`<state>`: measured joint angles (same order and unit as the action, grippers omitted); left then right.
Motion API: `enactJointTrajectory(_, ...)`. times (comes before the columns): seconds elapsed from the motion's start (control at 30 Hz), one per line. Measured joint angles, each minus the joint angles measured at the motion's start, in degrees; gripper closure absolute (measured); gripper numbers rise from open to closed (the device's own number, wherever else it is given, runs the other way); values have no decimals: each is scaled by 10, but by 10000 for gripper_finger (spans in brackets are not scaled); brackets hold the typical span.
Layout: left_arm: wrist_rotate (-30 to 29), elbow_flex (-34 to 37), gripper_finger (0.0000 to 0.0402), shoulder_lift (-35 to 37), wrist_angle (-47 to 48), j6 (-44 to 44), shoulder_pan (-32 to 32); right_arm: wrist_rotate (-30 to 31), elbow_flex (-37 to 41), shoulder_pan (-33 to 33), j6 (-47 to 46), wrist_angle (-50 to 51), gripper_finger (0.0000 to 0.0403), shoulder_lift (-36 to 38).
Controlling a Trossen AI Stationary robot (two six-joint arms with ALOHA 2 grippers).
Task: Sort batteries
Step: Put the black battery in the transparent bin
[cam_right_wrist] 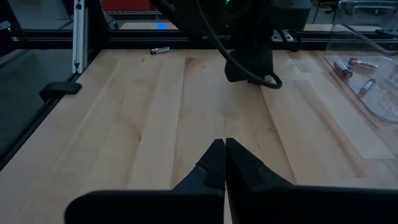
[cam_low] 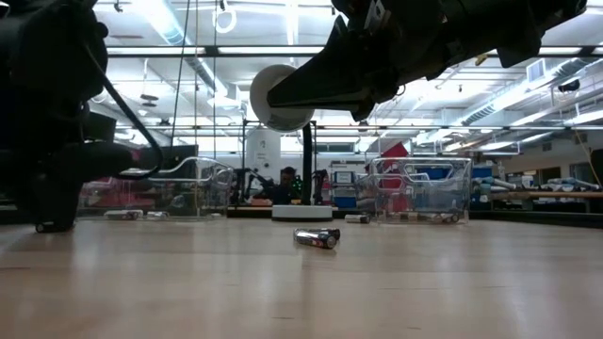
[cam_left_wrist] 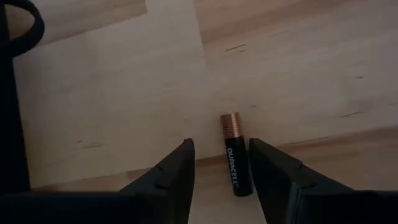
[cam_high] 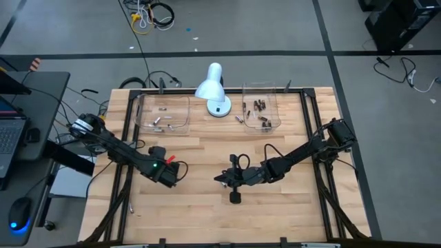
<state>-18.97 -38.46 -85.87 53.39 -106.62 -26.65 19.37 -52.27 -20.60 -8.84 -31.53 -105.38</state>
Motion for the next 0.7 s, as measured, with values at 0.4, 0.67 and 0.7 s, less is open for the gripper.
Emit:
enactJointTrajectory(0.4, -26, 25, 273, 2, -63, 70, 0, 0, 0, 0, 0, -1, 403, 0)
enactJointTrajectory(0.67, -44, 30, 378, 2, -65, 73, -1, 0, 0, -1, 0, -1, 403, 0)
enactJointTrajectory(0.7, -46, 30, 386, 2, -64, 73, -1, 0, 0, 0, 0, -2, 403, 0)
